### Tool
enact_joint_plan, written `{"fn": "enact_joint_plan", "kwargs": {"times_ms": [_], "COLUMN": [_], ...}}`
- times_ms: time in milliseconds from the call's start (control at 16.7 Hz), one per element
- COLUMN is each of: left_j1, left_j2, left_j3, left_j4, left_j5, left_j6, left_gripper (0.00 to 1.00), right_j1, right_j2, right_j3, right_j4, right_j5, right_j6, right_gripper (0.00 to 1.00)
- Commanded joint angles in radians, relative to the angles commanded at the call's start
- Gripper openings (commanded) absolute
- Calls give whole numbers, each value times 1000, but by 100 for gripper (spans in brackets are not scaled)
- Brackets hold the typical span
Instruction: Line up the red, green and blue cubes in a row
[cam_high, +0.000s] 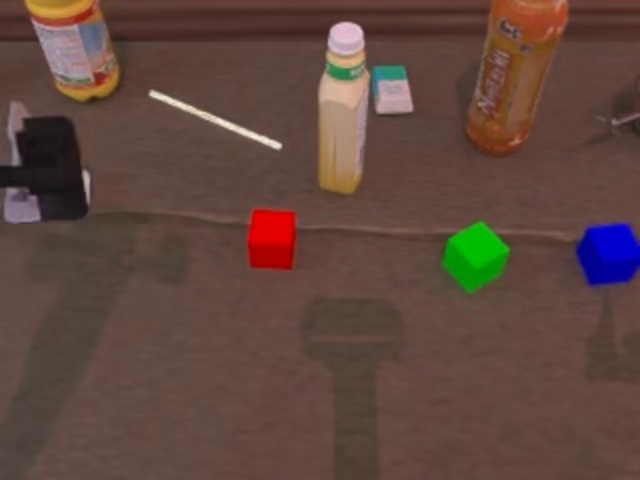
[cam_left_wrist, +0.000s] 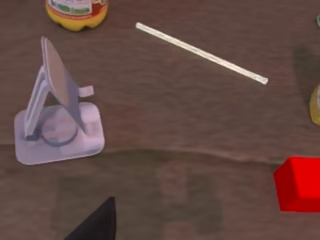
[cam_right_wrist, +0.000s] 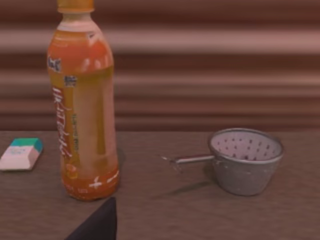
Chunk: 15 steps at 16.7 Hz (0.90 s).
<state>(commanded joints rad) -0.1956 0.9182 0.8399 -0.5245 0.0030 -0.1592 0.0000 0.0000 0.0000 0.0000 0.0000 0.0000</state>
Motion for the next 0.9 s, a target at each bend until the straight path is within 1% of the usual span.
{"fn": "enact_joint_plan", "kwargs": {"times_ms": [240,480,720,900], "left_j1": [-90,-173,-240,-275], "left_j2": [476,880,1199,1370], "left_j3": [395,743,1038,1201], "left_j4": [-251,-481,-661,-751], "left_j5": [0,1,2,2], "left_j6": [-72,-140,-196,-225], "left_gripper": [100,100,100,100], "right_j1": [0,0,0,0], "right_j2": [0,0,0,0], "right_j3": [0,0,0,0], "right_j4": [0,0,0,0], "right_j5": [0,0,0,0], "right_j6": [0,0,0,0], "right_gripper": [100,100,100,100]}}
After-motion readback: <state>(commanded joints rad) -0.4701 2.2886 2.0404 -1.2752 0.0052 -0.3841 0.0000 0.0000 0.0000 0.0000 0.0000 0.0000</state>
